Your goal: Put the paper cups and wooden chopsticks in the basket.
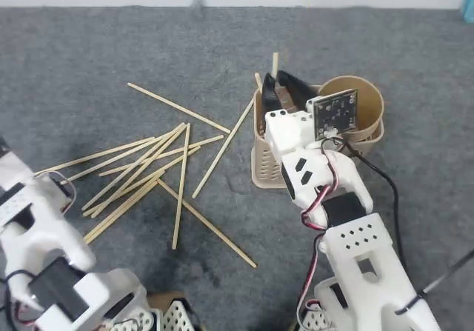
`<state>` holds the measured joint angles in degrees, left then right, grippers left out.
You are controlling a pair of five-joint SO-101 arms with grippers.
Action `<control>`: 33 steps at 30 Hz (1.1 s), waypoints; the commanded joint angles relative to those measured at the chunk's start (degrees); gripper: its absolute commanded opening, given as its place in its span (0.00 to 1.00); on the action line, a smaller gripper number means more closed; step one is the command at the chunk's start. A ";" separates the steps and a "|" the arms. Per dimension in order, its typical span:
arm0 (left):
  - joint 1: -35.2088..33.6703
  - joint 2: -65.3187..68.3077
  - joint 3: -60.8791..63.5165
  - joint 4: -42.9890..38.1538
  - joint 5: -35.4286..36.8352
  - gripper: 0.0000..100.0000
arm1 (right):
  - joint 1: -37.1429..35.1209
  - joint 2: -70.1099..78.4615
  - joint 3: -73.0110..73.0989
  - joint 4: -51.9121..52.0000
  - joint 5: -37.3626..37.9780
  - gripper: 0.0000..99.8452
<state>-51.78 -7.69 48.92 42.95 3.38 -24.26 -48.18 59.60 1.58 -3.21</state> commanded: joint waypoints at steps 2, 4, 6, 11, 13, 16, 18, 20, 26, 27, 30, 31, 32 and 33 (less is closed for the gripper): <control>0.44 -0.53 -1.36 -0.62 -0.70 0.08 | -0.22 -1.63 -7.30 3.74 -0.44 0.11; 0.44 -0.53 -1.36 -0.62 -0.70 0.08 | -0.57 -3.74 -12.13 10.59 -0.44 0.11; 0.53 -0.53 -1.36 -0.62 -0.70 0.08 | -0.66 -6.29 -17.67 17.63 -0.53 0.11; 0.53 -0.53 -1.36 -0.62 -0.70 0.08 | -0.57 -11.38 -33.76 31.25 -5.89 0.11; 0.62 -0.53 -1.36 -0.62 -0.70 0.08 | -1.27 -12.09 -40.44 38.29 -8.00 0.10; 0.62 -0.53 -1.36 -0.62 -0.70 0.08 | -7.34 -11.38 -47.65 49.01 -11.96 0.10; 0.62 -0.62 -1.36 -0.62 -0.70 0.08 | -11.74 -9.71 -49.67 54.46 -13.98 0.10; 0.62 -0.62 -1.36 -0.62 -0.70 0.08 | -15.78 -7.16 -50.20 57.89 -16.18 0.10; 0.44 -0.62 -1.36 -0.62 -0.70 0.08 | -21.67 3.65 -48.70 60.53 -17.05 0.10; 0.35 -0.62 -1.36 -0.62 -0.70 0.08 | -22.64 5.93 -48.44 60.70 -16.00 0.10; 0.35 -0.62 -1.36 -0.62 -0.70 0.08 | -25.80 13.14 -47.91 60.26 -11.60 0.10; 0.35 -0.62 -1.36 -0.62 -0.70 0.08 | -26.33 15.52 -48.09 60.18 -11.34 0.10; 0.35 -0.62 -1.36 -0.62 -0.70 0.08 | -26.42 17.98 -48.26 59.74 -11.43 0.10; 0.35 -0.62 -1.36 -0.62 -0.70 0.08 | -26.51 20.26 -48.18 58.59 -11.43 0.10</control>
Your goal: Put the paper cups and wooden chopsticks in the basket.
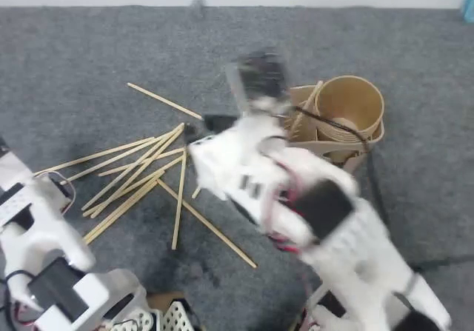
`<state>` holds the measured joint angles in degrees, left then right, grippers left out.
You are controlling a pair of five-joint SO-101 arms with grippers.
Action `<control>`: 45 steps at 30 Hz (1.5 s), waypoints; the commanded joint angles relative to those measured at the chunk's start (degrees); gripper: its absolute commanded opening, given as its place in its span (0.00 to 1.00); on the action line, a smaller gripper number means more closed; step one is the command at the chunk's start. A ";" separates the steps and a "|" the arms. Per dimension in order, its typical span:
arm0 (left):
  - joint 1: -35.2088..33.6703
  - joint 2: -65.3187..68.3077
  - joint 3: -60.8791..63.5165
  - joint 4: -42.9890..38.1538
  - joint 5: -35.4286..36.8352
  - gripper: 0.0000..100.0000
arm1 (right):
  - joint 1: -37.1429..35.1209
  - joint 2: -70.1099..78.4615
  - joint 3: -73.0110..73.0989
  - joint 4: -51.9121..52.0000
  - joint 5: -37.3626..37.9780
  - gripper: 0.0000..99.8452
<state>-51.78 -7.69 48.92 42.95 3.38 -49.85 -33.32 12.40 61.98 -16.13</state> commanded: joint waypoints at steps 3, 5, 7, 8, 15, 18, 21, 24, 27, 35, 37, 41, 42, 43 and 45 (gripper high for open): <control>0.35 -0.62 -1.36 -0.62 -0.70 0.08 | -0.75 11.91 -0.70 -5.14 1.49 0.10; 0.35 -0.62 -1.36 -0.62 -0.70 0.08 | -0.75 16.31 -0.70 -7.78 1.49 0.10; 0.44 -0.62 -1.36 -0.62 -0.70 0.08 | -0.75 21.14 -0.88 -12.00 1.49 0.10; 0.53 -0.62 -1.36 -0.62 -0.70 0.08 | -0.75 23.69 -0.97 -14.29 1.49 0.10; 0.62 -0.62 -1.36 -0.62 -0.70 0.08 | 1.10 40.66 -1.14 -30.73 1.58 0.10; 0.70 -0.70 -1.36 -0.62 -0.70 0.08 | 3.03 46.20 -2.81 -35.65 1.58 0.10; 0.70 -0.70 -1.36 -0.62 -0.70 0.08 | 4.62 52.09 -7.91 -35.56 1.49 0.10; 0.79 -0.70 -1.36 -0.62 -0.70 0.08 | 5.67 58.33 -13.63 -35.47 -0.62 0.10; 0.88 -0.70 -1.36 -0.62 -0.70 0.08 | 6.20 63.96 -18.37 -35.47 -1.49 0.10; 0.88 -0.70 -1.45 -0.62 -0.70 0.08 | 6.64 72.92 -26.46 -32.92 -1.41 0.10; 0.88 -0.62 -1.45 -0.62 -0.62 0.08 | 6.81 73.98 -28.31 -30.11 -1.58 0.10; 0.88 -0.62 -1.45 -0.62 -0.62 0.08 | 6.99 76.18 -31.65 -26.77 -1.67 0.10; 0.88 -0.62 -1.45 -0.62 -0.62 0.08 | 6.99 76.44 -32.18 -26.15 -1.67 0.10; 0.88 -0.62 -1.45 -0.62 -0.62 0.08 | 6.99 76.53 -32.62 -25.54 -1.67 0.09; 0.88 -0.62 -1.45 -0.62 -0.62 0.08 | 7.08 76.53 -33.23 -24.40 -1.67 0.05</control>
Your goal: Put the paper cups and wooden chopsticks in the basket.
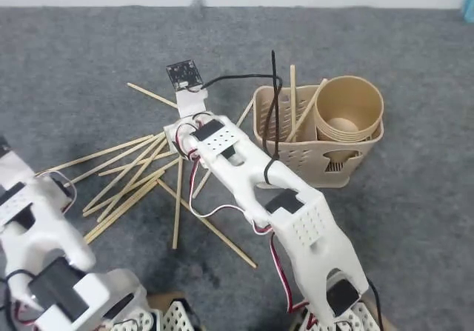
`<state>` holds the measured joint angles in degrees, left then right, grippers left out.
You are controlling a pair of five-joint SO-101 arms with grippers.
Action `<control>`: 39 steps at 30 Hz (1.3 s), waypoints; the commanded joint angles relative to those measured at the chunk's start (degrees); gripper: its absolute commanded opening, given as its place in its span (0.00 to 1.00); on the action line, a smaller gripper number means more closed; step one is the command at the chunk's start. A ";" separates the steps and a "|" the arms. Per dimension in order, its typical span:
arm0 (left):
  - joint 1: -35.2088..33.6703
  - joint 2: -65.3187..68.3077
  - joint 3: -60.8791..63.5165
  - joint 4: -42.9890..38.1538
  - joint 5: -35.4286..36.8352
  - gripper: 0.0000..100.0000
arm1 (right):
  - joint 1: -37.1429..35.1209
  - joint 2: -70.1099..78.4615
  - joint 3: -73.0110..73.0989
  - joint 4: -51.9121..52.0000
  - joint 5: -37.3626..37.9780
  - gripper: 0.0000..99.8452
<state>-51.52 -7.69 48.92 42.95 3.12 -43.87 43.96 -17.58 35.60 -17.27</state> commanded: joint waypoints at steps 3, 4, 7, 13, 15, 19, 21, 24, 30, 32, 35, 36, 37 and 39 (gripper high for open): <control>0.62 -0.62 -1.45 -0.62 -0.35 0.08 | 1.10 -0.75 -4.22 3.56 -0.53 0.01; 0.62 -0.62 -1.45 -0.62 -0.35 0.08 | 1.10 -0.75 -4.48 4.00 -0.53 0.02; 0.62 -0.62 -1.45 -0.62 -0.35 0.08 | 1.10 -0.84 -5.63 5.93 -0.53 0.01; 1.14 -0.70 -1.36 -0.62 -0.35 0.08 | 0.84 -5.85 -7.56 13.32 -0.97 0.01; 1.32 -0.79 -1.36 -0.62 -0.35 0.08 | 0.75 -8.40 -7.56 16.04 -2.64 0.01; 1.32 -0.79 -1.36 -0.62 -0.35 0.08 | 0.57 -13.23 -7.47 22.11 -3.60 0.01; 1.41 -0.88 -1.36 -0.62 -0.35 0.08 | -0.13 -15.43 -7.47 24.84 -3.60 0.01; 1.41 -0.88 -1.36 -0.62 -0.35 0.08 | -1.36 -18.51 -7.47 28.97 -4.13 0.01; 1.41 -0.88 -1.36 -0.62 -0.35 0.08 | -6.99 -25.89 -0.18 29.85 -5.19 0.01; 1.41 -0.88 -1.36 -0.62 -0.35 0.08 | -8.75 -29.49 4.31 28.00 -5.19 0.01; 1.41 -0.88 -1.36 -0.62 -0.35 0.08 | -10.42 -35.91 11.78 24.13 -4.92 0.01; 1.41 -0.88 -1.36 -0.62 -0.35 0.08 | -10.42 -38.20 14.24 22.81 -4.84 0.01; 1.41 -0.88 -1.36 -0.62 -0.35 0.08 | -10.42 -40.66 16.53 21.58 -4.84 0.01; 1.41 -0.88 -1.36 -0.62 -0.44 0.08 | -10.33 -45.58 20.40 19.47 -4.57 0.01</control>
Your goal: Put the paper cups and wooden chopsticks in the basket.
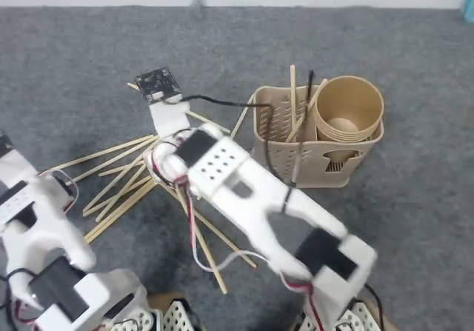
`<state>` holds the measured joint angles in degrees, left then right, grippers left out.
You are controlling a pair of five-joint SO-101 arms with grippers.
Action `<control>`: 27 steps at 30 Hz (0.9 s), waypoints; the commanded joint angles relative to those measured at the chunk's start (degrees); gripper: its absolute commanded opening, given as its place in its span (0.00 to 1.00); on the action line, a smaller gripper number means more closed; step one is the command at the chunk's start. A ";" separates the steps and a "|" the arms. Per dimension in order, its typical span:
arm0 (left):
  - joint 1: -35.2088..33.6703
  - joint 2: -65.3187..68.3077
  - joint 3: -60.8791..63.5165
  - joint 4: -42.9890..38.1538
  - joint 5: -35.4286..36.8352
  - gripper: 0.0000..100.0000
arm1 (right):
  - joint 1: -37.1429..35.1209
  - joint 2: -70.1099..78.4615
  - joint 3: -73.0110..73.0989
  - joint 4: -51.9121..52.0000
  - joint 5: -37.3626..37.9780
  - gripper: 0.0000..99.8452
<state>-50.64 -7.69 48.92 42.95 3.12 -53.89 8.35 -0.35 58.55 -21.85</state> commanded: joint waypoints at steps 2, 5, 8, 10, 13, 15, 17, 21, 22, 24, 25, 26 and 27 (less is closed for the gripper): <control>0.53 -0.88 -1.36 -0.62 -0.44 0.08 | -0.22 -14.55 6.51 -5.67 2.90 0.01; 0.53 -0.88 -1.36 -0.62 -0.44 0.08 | -0.13 -21.05 11.78 -10.59 7.56 0.01; 0.53 -0.88 -1.36 -0.62 -0.44 0.08 | 0.22 -28.62 17.05 -15.16 10.55 0.01; 0.53 -0.88 -1.36 -0.62 -0.44 0.08 | 0.75 -34.86 20.92 -17.98 12.13 0.01; 0.53 -0.88 -1.36 -0.62 -0.44 0.08 | 1.10 -45.76 27.25 -21.49 15.30 0.01; 0.53 -0.88 -1.36 -0.62 -0.44 0.08 | 2.15 -53.23 30.77 -24.66 16.26 0.01; 0.53 -0.88 -1.36 -0.62 -0.44 0.08 | 4.70 -60.70 33.32 -27.56 16.26 0.01; 0.53 -0.88 -1.36 -0.62 -0.44 0.08 | 9.36 -73.54 35.43 -32.48 16.53 0.01; 0.53 -0.88 -1.36 -0.62 -0.44 0.08 | 10.77 -76.09 35.43 -33.98 16.53 0.01; 0.53 -0.88 -1.36 -0.62 -0.44 0.08 | 13.49 -80.22 35.34 -38.81 16.53 0.01; 0.53 -0.88 -1.36 -0.62 -0.44 0.08 | 14.90 -81.27 35.16 -41.89 16.53 0.01; 0.53 -0.88 -1.36 -0.62 -0.44 0.08 | 16.31 -81.80 35.08 -45.67 16.53 0.01; 0.53 -0.88 -1.36 -0.62 -0.44 0.08 | 17.80 -81.89 35.08 -49.54 16.53 0.01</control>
<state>-50.64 -7.69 48.92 42.95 3.12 -39.91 -72.00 35.60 18.81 -6.11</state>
